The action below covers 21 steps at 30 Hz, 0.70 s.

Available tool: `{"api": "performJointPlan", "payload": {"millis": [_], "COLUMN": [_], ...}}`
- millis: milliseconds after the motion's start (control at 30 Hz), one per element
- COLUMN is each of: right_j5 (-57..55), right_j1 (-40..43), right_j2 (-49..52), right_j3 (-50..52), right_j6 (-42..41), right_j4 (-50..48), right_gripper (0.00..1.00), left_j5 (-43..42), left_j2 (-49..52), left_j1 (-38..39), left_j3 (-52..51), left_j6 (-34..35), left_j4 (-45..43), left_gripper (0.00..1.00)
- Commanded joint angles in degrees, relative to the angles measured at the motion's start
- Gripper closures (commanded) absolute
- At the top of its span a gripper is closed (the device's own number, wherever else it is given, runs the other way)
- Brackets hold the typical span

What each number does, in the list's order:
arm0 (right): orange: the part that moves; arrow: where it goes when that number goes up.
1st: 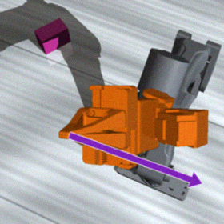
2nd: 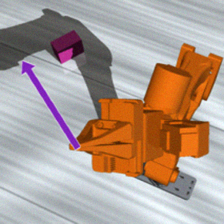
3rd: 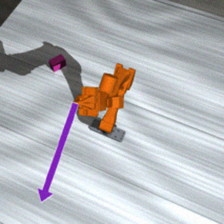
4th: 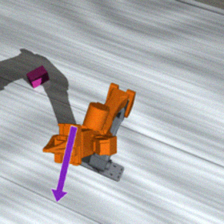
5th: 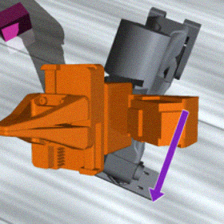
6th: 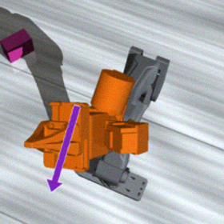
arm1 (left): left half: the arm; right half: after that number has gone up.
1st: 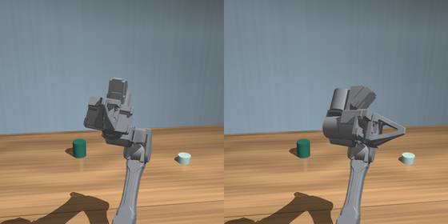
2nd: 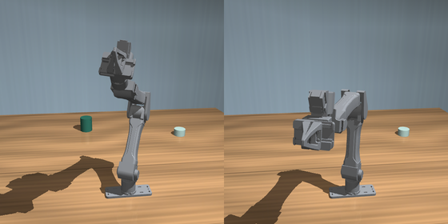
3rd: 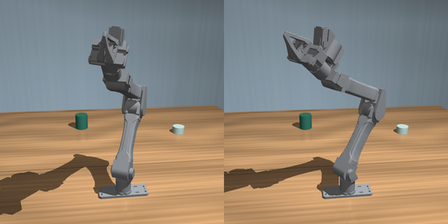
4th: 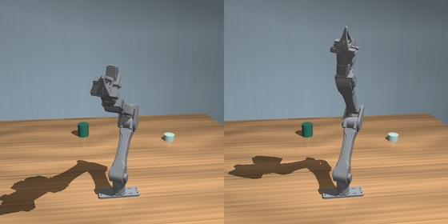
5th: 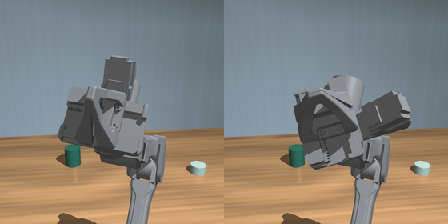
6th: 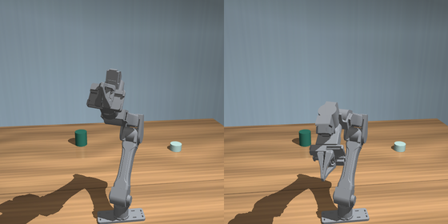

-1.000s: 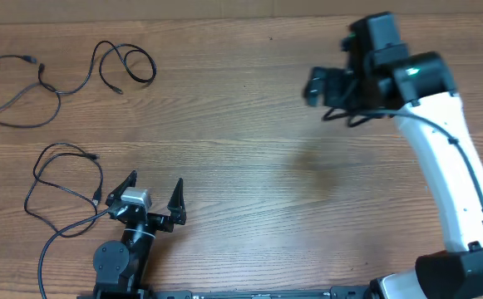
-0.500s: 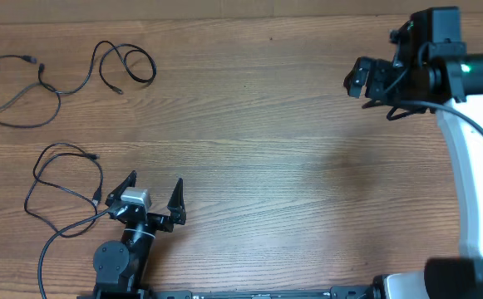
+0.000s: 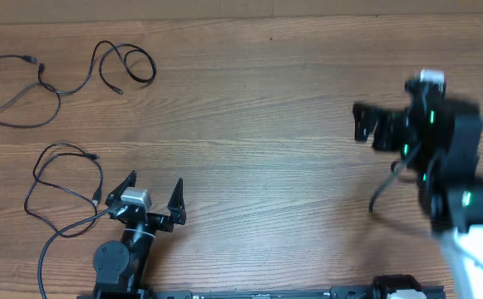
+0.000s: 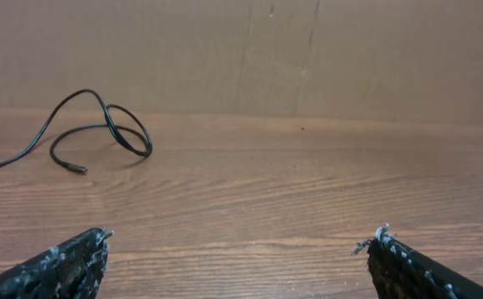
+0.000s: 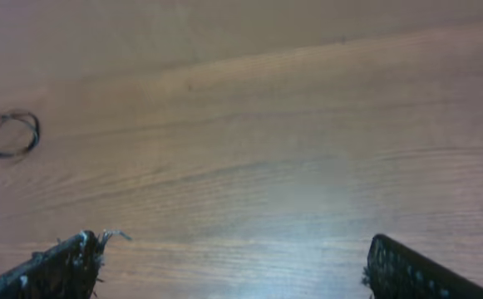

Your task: Untangle cables

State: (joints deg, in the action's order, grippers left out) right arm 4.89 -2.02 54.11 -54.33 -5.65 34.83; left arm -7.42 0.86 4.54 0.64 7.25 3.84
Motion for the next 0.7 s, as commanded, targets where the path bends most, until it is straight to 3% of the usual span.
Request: {"api": "performJointPlan", "payload": {"millis": [0, 267, 667], "right_j5": [-1.2, -0.7, -0.8], "right_j1": [-0.2, -0.9, -2.5], "right_j2": [-12.1, -37.6, -50.5], "right_j3": [10.9, 31.8, 47.1], "right_j6": [1.2, 1.2, 1.2], "right_j4": [-5.7, -16.1, -28.6], "right_gripper": [0.00, 0.00, 0.00], "left_j5": [0.5, 0.5, 0.5], "left_j2": [-0.6, -0.6, -0.6], "left_j1": [0.3, 0.3, 0.3], "left_j3": [-0.4, -0.4, -0.4], "left_j6": [-1.0, -1.0, -1.0], "left_j4": [0.0, 0.0, 0.0], "left_gripper": [0.00, 0.00, 0.01]}}
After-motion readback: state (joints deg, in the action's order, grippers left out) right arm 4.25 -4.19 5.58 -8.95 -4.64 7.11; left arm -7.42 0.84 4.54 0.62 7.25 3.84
